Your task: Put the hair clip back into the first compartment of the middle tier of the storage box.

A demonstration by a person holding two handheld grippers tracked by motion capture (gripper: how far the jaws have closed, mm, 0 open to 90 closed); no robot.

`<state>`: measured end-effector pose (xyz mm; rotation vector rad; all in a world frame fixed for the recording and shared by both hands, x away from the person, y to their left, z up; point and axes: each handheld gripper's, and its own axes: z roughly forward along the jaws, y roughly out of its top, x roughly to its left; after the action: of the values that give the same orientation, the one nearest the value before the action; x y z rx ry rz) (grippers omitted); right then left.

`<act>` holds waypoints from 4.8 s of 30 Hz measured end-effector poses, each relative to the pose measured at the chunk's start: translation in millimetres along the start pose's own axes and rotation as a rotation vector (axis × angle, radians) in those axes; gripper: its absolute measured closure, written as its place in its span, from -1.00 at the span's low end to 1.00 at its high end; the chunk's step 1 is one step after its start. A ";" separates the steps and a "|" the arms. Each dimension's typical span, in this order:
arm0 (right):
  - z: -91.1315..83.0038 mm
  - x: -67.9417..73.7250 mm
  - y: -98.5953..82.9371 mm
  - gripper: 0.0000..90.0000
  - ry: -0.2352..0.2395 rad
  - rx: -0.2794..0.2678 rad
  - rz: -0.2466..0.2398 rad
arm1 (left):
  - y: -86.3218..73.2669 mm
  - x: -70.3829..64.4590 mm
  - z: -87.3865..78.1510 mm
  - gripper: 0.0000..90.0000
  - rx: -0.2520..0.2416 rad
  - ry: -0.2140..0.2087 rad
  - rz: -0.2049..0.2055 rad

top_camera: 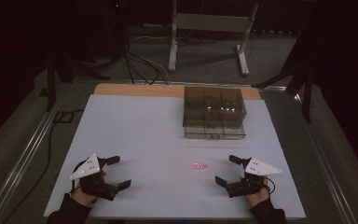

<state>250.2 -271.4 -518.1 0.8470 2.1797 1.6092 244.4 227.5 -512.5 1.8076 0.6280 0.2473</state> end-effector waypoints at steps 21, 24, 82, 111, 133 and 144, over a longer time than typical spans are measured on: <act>-9.4 -5.8 7.4 -1.00 -0.007 -0.002 0.056 | -1.9 0.9 3.5 -0.99 0.027 0.020 -0.001; -11.9 -6.1 12.1 -1.00 -0.008 -0.010 0.072 | -2.0 0.3 4.0 -0.99 0.033 0.016 0.000; 29.3 -10.0 58.0 -1.00 0.116 0.011 0.041 | -2.6 1.5 5.1 -0.99 0.022 -0.007 -0.026; 70.8 -15.6 47.6 -1.00 0.218 0.136 0.039 | -2.4 0.6 5.1 -0.99 0.023 -0.013 -0.017; 89.8 -24.3 32.7 -0.27 0.170 0.321 0.047 | -2.5 0.6 5.7 -0.99 0.026 -0.016 -0.014; 97.9 -26.1 26.8 0.15 0.176 0.415 0.017 | -2.7 0.6 5.8 -0.99 0.026 -0.024 -0.012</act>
<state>332.8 -207.6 -527.5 0.8588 2.6934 1.2975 246.8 223.6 -517.0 1.8283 0.6274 0.2097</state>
